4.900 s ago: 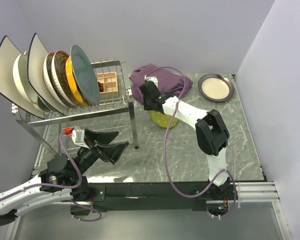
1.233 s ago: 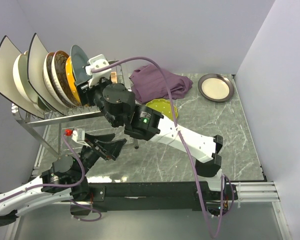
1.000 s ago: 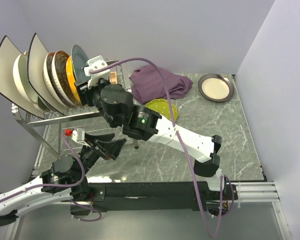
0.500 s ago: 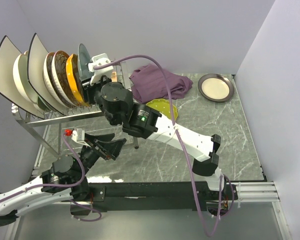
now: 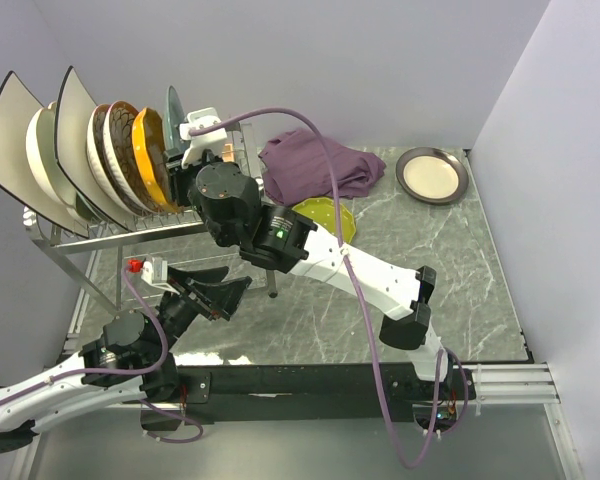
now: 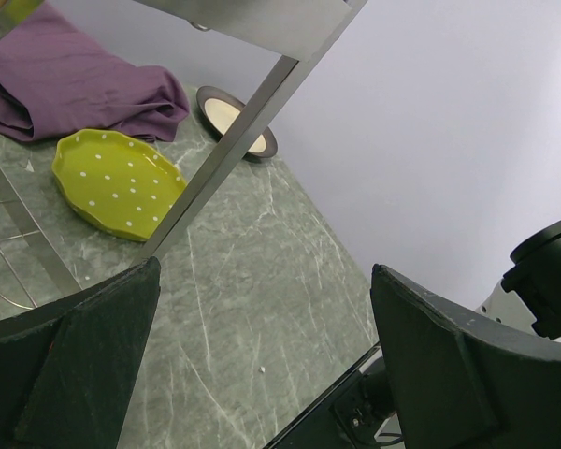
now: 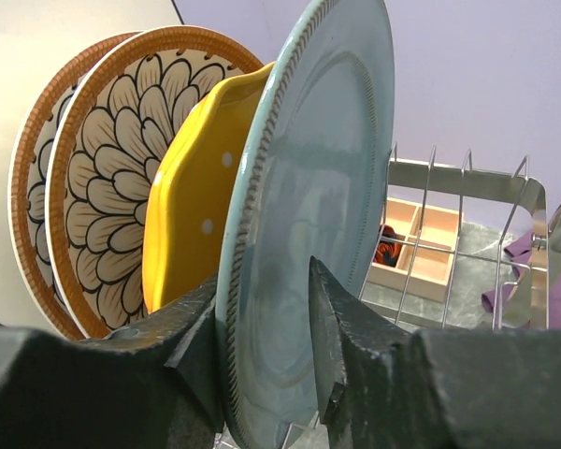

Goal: Unload the plates from the dish rack
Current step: Unload the plate from the dish rack.

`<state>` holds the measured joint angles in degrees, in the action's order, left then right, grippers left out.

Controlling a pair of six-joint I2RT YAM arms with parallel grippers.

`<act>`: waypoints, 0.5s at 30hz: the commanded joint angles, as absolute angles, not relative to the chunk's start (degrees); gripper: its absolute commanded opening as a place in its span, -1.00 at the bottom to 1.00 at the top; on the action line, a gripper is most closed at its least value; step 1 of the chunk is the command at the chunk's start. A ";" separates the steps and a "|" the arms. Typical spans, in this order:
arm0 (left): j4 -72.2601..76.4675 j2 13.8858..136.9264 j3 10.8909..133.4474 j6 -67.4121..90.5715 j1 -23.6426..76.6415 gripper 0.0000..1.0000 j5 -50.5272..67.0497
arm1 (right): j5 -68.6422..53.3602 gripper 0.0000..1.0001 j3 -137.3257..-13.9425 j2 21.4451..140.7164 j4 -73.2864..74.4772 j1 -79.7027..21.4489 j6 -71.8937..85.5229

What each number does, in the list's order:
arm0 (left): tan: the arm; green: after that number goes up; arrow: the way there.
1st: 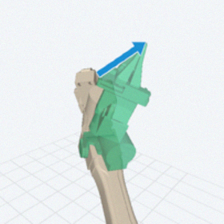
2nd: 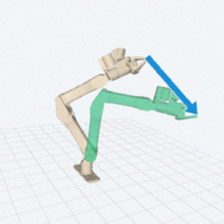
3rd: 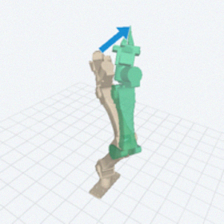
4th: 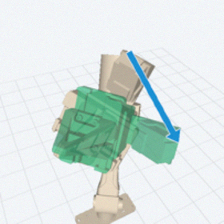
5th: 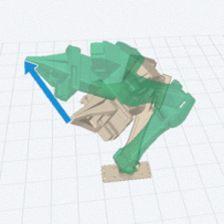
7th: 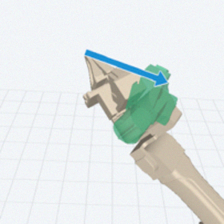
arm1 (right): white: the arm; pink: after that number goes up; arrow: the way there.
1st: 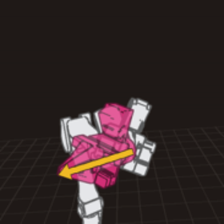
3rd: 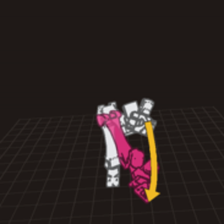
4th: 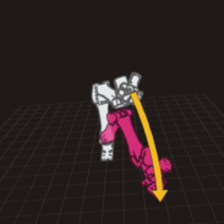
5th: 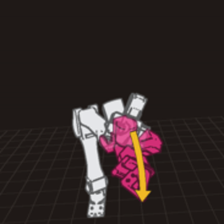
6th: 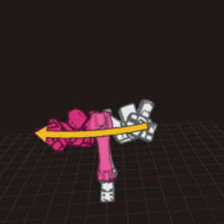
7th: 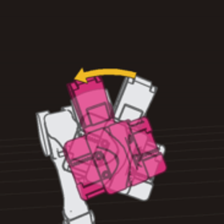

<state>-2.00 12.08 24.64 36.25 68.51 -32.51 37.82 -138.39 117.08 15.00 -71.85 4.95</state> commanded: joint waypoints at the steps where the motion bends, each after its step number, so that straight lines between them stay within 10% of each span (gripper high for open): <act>1: -1.76 11.43 24.52 36.56 68.73 0.99 -33.05 | 40.42 -0.21 -138.78 117.60 15.29 -70.84 6.68; 10: -1.76 11.51 24.52 36.56 68.73 0.99 -32.87 | 42.10 -0.32 -138.60 117.60 16.00 -70.93 8.09; 15: -1.85 11.42 24.43 36.65 68.73 0.99 -32.96 | 40.35 -0.76 -137.56 116.72 15.03 -70.93 7.47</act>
<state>-2.00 12.08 24.64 36.25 68.51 -32.51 38.04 -138.39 117.21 14.83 -71.99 7.92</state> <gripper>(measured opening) 0.995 0.220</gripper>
